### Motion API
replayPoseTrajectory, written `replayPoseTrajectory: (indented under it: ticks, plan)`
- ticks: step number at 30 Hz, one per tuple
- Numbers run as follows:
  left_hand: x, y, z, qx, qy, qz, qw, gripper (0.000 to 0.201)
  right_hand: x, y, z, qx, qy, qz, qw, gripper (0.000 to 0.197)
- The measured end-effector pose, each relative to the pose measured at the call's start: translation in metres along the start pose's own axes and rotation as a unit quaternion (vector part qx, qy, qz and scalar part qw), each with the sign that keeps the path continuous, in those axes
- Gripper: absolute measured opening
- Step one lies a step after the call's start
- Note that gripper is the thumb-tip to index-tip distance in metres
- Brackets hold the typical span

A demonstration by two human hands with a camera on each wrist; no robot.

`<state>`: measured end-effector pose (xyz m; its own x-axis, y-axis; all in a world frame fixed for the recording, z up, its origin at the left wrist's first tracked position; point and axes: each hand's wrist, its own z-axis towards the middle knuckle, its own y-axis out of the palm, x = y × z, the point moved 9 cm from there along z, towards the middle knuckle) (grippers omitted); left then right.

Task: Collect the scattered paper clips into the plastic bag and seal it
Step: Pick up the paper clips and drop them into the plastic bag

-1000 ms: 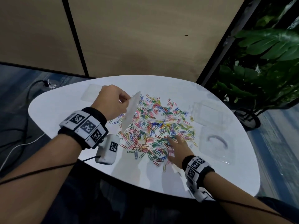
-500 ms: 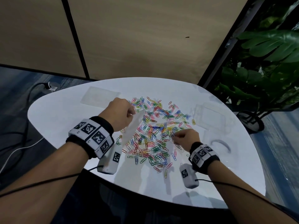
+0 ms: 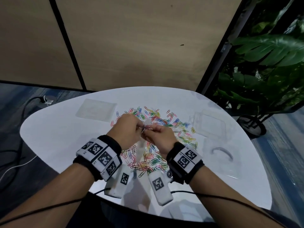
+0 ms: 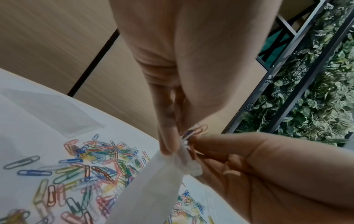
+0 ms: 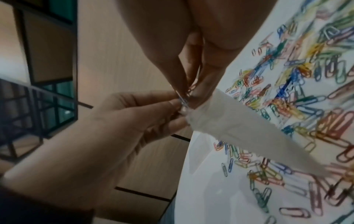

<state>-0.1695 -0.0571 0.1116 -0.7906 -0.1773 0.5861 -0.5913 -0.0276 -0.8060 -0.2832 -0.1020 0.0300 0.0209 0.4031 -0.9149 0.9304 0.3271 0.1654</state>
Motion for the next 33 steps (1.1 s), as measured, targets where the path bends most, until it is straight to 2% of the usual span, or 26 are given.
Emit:
replayPoseTrajectory:
  ticks: [2,4,6,8,11,14,15,16,18,19,21,22,23,25,26,27,29,31,33]
  plan:
    - [0.003,-0.003,-0.001,0.009,0.004,-0.006,1.000,0.025,0.002,0.001,-0.002,-0.010,0.024,-0.016,1.000,0.015]
    - [0.004,-0.007,-0.003,0.015,0.005,-0.013,1.000,0.024,-0.003,0.001,-0.004,-0.012,0.014,-0.115,0.993,0.014]
    - [0.005,-0.009,-0.005,0.014,0.009,-0.010,1.000,0.023,-0.018,-0.001,-0.007,0.014,-0.044,-0.282,0.958,0.013]
    - [0.004,-0.011,-0.006,0.019,0.008,-0.008,1.000,0.024,-0.034,0.007,-0.010,0.020,-0.106,-0.395,0.912,0.020]
    - [-0.001,-0.012,-0.008,0.026,-0.005,-0.018,0.999,0.027,-0.042,0.022,-0.015,-0.017,-0.137,-0.493,0.859,0.036]
    - [-0.002,-0.010,-0.008,0.031,-0.008,-0.006,0.999,0.029,-0.047,0.033,-0.022,-0.064,-0.167,-0.538,0.824,0.034]
    - [-0.002,-0.012,-0.008,0.041,-0.009,0.000,0.999,0.029,-0.052,0.036,-0.026,-0.078,-0.188,-0.526,0.826,0.031]
    - [-0.004,-0.016,-0.008,0.056,-0.014,0.001,0.998,0.029,-0.059,0.035,-0.030,-0.084,-0.210,-0.493,0.840,0.028]
    - [-0.010,-0.028,-0.008,0.091,-0.023,0.000,0.996,0.030,-0.076,0.019,-0.034,-0.060,-0.241,-0.402,0.881,0.023]
    - [-0.013,-0.034,-0.008,0.106,-0.026,0.003,0.994,0.030,-0.081,0.005,-0.034,-0.036,-0.247,-0.379,0.891,0.022]
    - [-0.018,-0.044,-0.009,0.123,-0.030,0.011,0.992,0.030,-0.071,-0.028,-0.027,0.001,-0.203,-0.408,0.890,0.018]
    - [-0.021,-0.048,-0.010,0.126,-0.033,0.012,0.991,0.031,-0.053,-0.046,-0.021,0.004,-0.136,-0.461,0.877,0.025]
    - [-0.023,-0.050,-0.012,0.125,-0.036,0.013,0.991,0.031,-0.028,-0.065,-0.019,-0.005,-0.052,-0.527,0.848,0.041]
    - [-0.026,-0.052,-0.015,0.120,-0.039,0.017,0.992,0.030,0.028,-0.097,-0.025,-0.045,0.088,-0.645,0.757,0.080]
    - [-0.029,-0.052,-0.016,0.116,-0.041,0.020,0.992,0.029,0.050,-0.103,-0.030,-0.066,0.118,-0.676,0.724,0.093]
    - [-0.031,-0.052,-0.017,0.111,-0.042,0.022,0.993,0.028,0.067,-0.104,-0.035,-0.080,0.124,-0.688,0.711,0.102]
    - [-0.036,-0.052,-0.018,0.103,-0.043,0.026,0.993,0.028,0.084,-0.093,-0.036,-0.093,0.074,-0.704,0.700,0.106]
    - [-0.040,-0.051,-0.020,0.097,-0.046,0.036,0.994,0.030,0.089,-0.075,-0.032,-0.108,0.002,-0.742,0.662,0.096]
    - [-0.042,-0.051,-0.021,0.096,-0.045,0.043,0.993,0.031,0.096,-0.060,-0.023,-0.133,-0.040,-0.763,0.631,0.083]
